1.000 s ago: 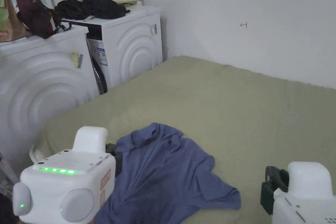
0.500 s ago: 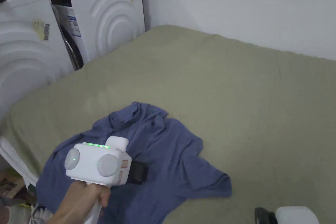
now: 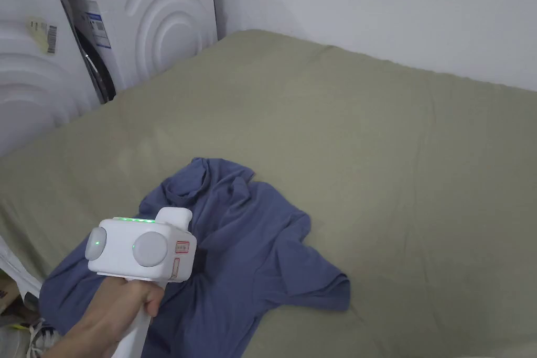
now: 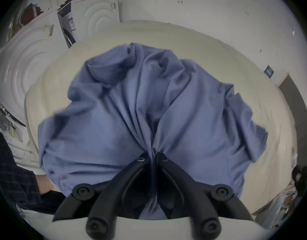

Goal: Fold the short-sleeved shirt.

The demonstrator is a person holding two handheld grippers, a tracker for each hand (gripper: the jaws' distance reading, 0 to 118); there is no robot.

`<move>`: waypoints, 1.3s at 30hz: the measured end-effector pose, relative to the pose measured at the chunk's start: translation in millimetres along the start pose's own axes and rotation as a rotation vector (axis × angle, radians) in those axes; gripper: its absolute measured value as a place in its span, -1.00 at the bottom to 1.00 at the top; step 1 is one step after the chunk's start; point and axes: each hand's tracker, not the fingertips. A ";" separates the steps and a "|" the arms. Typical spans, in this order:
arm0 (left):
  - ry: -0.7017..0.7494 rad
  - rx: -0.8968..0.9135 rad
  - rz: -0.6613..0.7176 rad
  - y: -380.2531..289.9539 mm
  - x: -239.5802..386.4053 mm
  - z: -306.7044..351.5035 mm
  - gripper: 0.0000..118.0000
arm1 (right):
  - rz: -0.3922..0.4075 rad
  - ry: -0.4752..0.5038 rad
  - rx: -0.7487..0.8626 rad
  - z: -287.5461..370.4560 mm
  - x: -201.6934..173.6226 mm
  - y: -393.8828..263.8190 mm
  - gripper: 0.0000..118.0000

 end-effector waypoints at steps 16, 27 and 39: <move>-0.265 0.145 -0.225 66.7 227.8 41.6 -0.91 | -0.191 -0.240 0.085 116.0 80.4 -52.7 -1.00; -0.624 0.154 -0.486 65.8 506.8 68.8 -0.91 | -0.338 -0.424 0.101 160.2 150.8 -83.0 -1.00; -0.633 0.033 -0.664 8.5 638.4 27.6 -0.91 | -0.452 -0.506 0.071 164.8 202.5 -107.5 -1.00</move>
